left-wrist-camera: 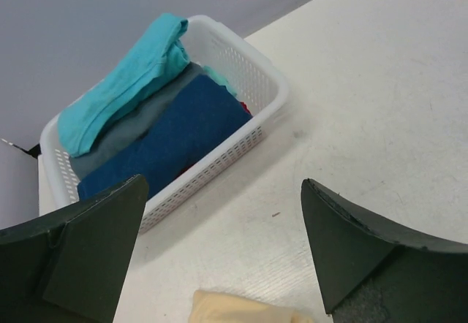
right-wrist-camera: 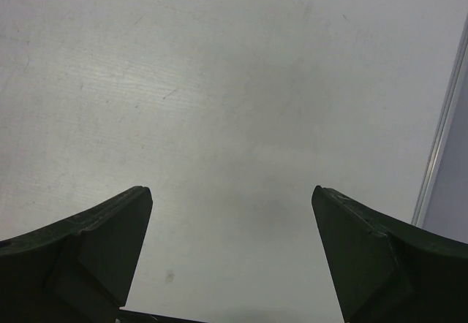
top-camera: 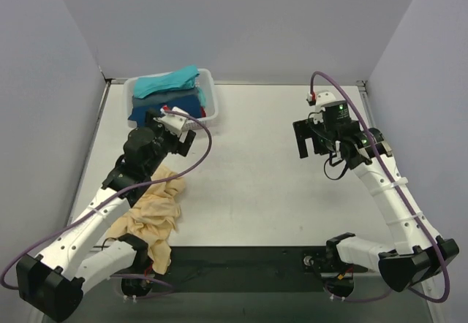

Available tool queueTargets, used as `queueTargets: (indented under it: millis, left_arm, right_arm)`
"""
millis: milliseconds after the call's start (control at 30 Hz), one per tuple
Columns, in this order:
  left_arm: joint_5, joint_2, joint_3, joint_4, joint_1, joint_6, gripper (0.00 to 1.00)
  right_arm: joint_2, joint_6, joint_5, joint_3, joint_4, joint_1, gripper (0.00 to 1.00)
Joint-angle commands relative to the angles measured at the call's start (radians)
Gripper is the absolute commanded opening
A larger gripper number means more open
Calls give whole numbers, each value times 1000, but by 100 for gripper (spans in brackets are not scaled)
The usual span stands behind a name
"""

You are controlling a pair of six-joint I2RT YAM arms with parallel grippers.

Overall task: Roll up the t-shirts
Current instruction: Move the bin to the corner of the board.

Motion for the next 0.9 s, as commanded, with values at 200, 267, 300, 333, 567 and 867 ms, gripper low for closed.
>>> queueTargets:
  millis: [200,267,300,333,567,867]
  left_arm:
    - [112,346,463,-150,205,-134,97]
    - [97,435,562,-146,236,-142,97]
    - [67,465,592,-146,242,-150,97]
    - [54,533,632,-165,246,-156,97]
    - [216,824,964,-373,400,-344,97]
    - [206,978,1008,-331,434,-329,0]
  right_arm:
    - [55,-158,-157,27,60,6,100]
    - [66,-193,-172,24,92,6,100]
    - [79,-195,-177,23,101,4,100]
    - [87,-198,-174,21,121,4,100]
    - [144,-230,-169,30,154,1,100]
    - [184,-200,-167,24,152,-13,100]
